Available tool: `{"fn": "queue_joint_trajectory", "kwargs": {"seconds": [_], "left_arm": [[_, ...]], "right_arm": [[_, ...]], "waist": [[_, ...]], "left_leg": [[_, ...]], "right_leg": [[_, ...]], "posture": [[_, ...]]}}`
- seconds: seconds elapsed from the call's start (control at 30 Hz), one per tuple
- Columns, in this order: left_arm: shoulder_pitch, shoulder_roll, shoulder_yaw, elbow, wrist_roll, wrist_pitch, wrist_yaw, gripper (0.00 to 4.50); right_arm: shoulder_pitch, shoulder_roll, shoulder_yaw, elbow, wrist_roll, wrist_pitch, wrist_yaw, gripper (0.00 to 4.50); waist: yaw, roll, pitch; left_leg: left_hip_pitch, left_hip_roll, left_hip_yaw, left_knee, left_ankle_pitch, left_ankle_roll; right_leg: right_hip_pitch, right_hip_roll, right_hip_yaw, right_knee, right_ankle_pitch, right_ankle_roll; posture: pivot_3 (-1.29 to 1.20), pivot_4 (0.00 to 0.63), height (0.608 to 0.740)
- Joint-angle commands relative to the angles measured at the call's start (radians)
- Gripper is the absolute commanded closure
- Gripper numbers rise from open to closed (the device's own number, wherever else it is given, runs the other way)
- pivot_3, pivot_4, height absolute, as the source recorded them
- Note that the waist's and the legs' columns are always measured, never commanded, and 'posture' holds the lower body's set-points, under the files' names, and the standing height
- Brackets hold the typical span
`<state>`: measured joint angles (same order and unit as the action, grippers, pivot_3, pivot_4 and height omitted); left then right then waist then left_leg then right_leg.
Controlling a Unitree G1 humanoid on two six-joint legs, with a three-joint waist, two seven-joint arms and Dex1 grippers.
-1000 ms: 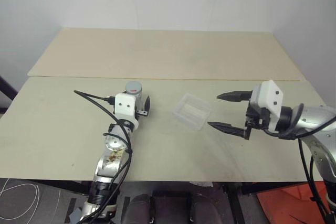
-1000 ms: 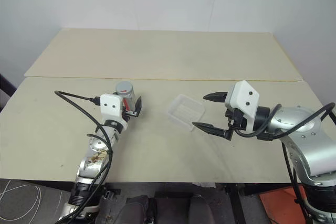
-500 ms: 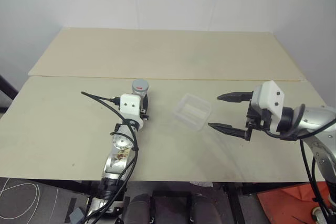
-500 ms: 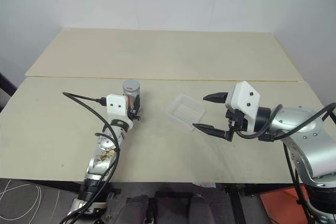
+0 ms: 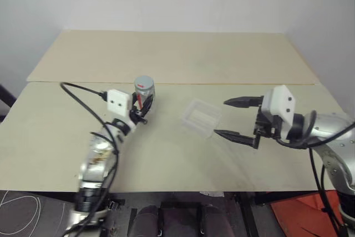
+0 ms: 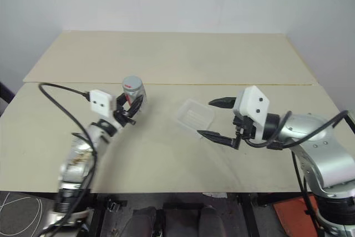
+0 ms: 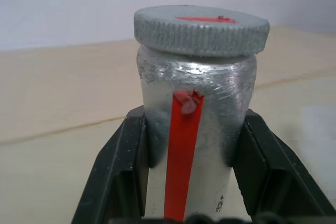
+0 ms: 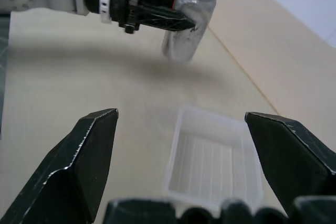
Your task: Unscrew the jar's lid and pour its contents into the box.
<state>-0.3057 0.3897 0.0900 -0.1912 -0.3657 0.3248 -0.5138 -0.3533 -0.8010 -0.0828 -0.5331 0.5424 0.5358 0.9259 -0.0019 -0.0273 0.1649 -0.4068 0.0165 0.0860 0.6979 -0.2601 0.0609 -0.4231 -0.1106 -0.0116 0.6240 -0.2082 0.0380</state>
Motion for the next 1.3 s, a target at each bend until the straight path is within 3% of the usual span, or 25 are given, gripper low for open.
{"fn": "queue_joint_trajectory", "kwargs": {"seconds": [0.03, 0.17, 0.3, 0.73, 0.83, 0.97, 1.13, 1.3], "left_arm": [[-0.052, 0.124, 0.029, -0.057, -0.186, 0.092, -0.262, 2.64], [-0.142, 0.203, 0.016, 0.022, -0.270, 0.124, -0.457, 2.64], [-0.218, 0.215, -0.028, 0.098, -0.273, 0.088, -0.617, 2.64], [-0.283, 0.169, -0.071, 0.181, -0.235, 0.029, -0.714, 2.64], [-0.279, 0.171, -0.068, 0.177, -0.232, 0.027, -0.723, 2.64], [-0.286, 0.172, -0.064, 0.171, -0.237, 0.024, -0.736, 2.64], [-0.318, 0.177, -0.053, 0.188, -0.279, 0.044, -0.795, 2.64], [-0.362, 0.213, -0.074, 0.211, -0.326, 0.084, -0.966, 2.64]], "right_arm": [[-0.108, 0.065, 0.049, 0.007, 0.035, 0.045, -0.051, 0.00], [-0.247, 0.180, 0.108, 0.051, 0.071, 0.130, -0.120, 0.00], [-0.365, 0.273, 0.157, 0.082, 0.085, 0.203, -0.180, 0.00], [-0.456, 0.380, 0.220, 0.127, 0.055, 0.264, -0.270, 0.00], [-0.456, 0.386, 0.220, 0.131, 0.063, 0.269, -0.261, 0.60], [-0.452, 0.386, 0.226, 0.147, 0.067, 0.272, -0.240, 1.76], [-0.469, 0.389, 0.213, 0.208, 0.111, 0.241, -0.133, 1.76], [-0.512, 0.338, 0.218, 0.309, 0.189, 0.159, 0.225, 1.76]], "waist": [[-0.004, 0.000, 0.000], [-0.001, 0.000, 0.000], [-0.001, 0.000, 0.000], [-0.006, 0.000, 0.000], [-0.007, 0.000, 0.000], [-0.009, 0.000, 0.000], [-0.010, 0.000, 0.000], [-0.010, 0.000, 0.000]], "left_leg": [[0.000, 0.000, 0.000, 0.000, 0.000, 0.000], [0.000, -0.001, 0.000, 0.001, 0.000, 0.000], [-0.001, -0.001, 0.000, 0.000, 0.000, 0.000], [-0.005, -0.001, 0.000, 0.000, 0.000, 0.001], [-0.004, -0.001, 0.000, 0.000, 0.000, 0.001], [-0.004, -0.001, 0.000, 0.000, 0.000, 0.001], [-0.004, -0.001, 0.000, 0.000, 0.000, 0.001], [-0.005, -0.001, 0.000, 0.000, 0.000, 0.001]], "right_leg": [[0.000, 0.000, 0.000, 0.000, 0.000, 0.000], [0.000, 0.000, -0.001, 0.001, 0.000, 0.000], [0.000, 0.000, -0.001, 0.000, 0.000, 0.000], [-0.002, 0.001, -0.002, 0.001, 0.000, 0.000], [-0.002, 0.001, -0.002, 0.001, 0.000, 0.000], [-0.002, 0.001, -0.002, 0.001, 0.000, 0.000], [-0.002, 0.001, -0.002, 0.001, 0.000, 0.000], [-0.002, 0.001, -0.002, 0.000, 0.000, 0.001]], "posture": [[0.00, 0.150, 0.740], [0.00, 0.150, 0.740], [0.00, 0.150, 0.740], [0.00, 0.150, 0.740], [0.00, 0.150, 0.740], [0.00, 0.150, 0.740], [0.00, 0.150, 0.740], [0.00, 0.150, 0.740]]}}
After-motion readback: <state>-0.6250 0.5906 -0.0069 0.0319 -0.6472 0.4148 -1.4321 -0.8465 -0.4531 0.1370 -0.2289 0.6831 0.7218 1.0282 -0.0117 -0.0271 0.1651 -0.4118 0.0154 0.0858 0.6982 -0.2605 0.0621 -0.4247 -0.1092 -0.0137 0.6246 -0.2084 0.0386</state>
